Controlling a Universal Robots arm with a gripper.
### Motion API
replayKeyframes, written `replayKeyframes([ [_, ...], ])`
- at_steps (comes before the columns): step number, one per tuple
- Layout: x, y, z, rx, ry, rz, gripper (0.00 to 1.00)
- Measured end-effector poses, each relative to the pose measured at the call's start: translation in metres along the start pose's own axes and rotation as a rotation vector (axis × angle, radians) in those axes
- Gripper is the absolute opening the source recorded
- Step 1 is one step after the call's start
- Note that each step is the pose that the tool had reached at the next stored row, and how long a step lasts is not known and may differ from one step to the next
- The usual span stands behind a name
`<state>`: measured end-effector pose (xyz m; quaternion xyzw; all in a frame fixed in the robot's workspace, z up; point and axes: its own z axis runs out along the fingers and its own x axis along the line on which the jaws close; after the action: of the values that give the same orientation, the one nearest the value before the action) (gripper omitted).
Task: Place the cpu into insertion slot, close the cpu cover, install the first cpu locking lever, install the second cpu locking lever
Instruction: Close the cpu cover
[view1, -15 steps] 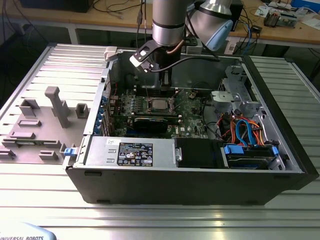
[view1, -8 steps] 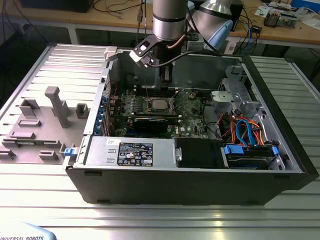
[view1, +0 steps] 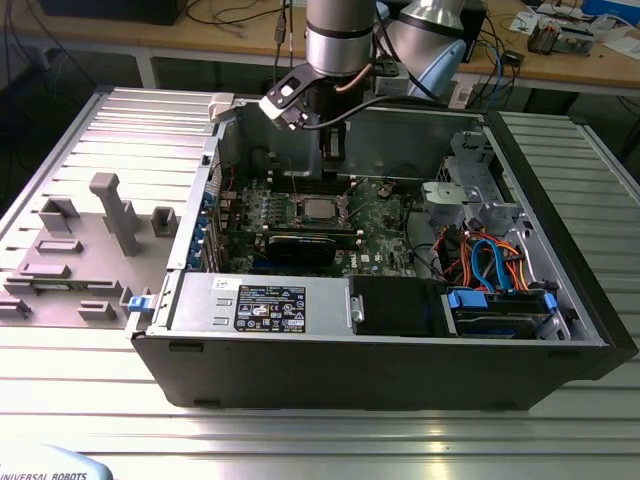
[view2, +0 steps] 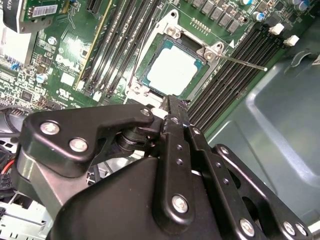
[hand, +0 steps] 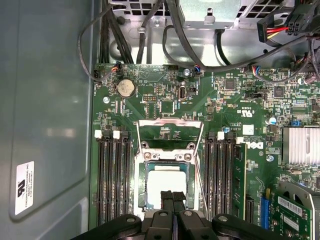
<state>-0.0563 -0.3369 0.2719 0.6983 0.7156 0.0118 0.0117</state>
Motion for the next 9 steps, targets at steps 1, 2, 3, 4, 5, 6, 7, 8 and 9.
replayKeyframes([
  [1,0.0,0.0005,0.0,0.0,-0.0001,0.0,0.11],
  [2,0.0,0.0014,0.0001,0.0,0.0001,0.0,0.11],
  [3,0.0,0.0022,0.0001,-0.0001,0.0001,0.0,0.11],
  [4,-0.0001,0.0027,0.0001,-0.0001,0.0001,0.0,0.11],
  [5,-0.0001,0.0036,0.0002,-0.0001,0.0001,0.0,0.11],
  [6,-0.0001,0.0045,0.0002,0.0,0.0001,0.0,0.11],
  [7,-0.0001,0.0052,0.0002,-0.0001,0.0001,0.0,0.11],
  [8,-0.0001,0.0062,0.0003,-0.0001,0.0001,0.0,0.11],
  [9,-0.0001,0.007,0.0003,-0.0001,0.0001,0.0,0.11],
])
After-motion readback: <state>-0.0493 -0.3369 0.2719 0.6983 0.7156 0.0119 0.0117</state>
